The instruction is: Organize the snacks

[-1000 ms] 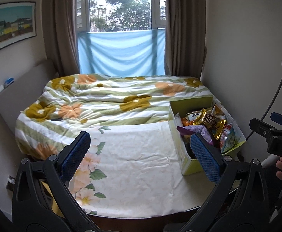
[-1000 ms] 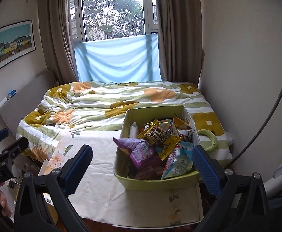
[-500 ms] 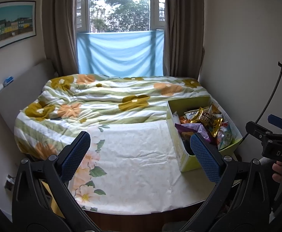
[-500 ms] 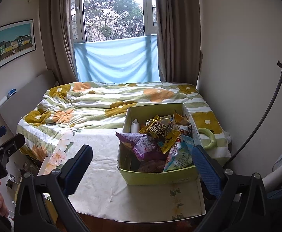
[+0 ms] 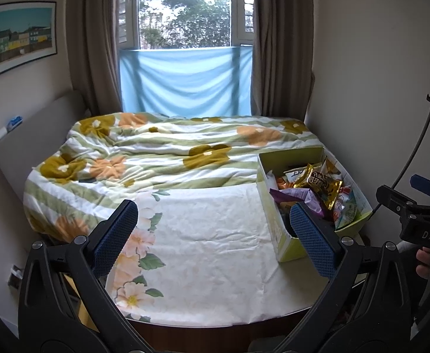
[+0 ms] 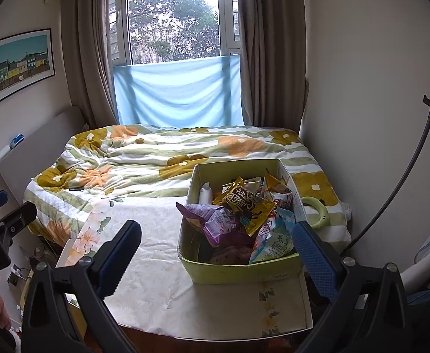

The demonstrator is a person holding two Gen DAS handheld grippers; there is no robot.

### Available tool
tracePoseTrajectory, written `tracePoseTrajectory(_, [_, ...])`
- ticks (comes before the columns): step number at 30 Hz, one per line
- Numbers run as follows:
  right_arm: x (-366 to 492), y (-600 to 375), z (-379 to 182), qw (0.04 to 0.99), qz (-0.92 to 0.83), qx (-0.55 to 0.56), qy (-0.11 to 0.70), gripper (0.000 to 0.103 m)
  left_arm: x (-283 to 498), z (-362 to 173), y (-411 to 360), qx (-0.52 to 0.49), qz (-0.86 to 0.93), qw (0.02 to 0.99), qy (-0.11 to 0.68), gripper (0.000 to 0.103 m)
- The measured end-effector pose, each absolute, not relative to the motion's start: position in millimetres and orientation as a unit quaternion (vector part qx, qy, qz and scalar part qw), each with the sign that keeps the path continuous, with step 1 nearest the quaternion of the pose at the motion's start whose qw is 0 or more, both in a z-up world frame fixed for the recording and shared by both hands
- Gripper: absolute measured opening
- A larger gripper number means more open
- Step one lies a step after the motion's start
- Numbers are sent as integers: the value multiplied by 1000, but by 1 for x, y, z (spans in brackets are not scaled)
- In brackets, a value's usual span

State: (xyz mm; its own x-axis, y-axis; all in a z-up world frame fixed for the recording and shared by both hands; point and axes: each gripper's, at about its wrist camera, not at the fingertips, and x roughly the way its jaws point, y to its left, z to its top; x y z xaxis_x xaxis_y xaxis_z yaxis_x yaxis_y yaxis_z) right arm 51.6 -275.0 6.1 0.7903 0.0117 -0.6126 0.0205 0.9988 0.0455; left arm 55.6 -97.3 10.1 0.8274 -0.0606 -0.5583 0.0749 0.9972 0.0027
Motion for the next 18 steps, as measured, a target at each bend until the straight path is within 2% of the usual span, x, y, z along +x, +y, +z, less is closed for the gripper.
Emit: tracePoseTrajectory(18, [56, -275, 9, 945, -3, 24, 325, 102, 56, 13, -93, 9, -32, 957, 289, 103])
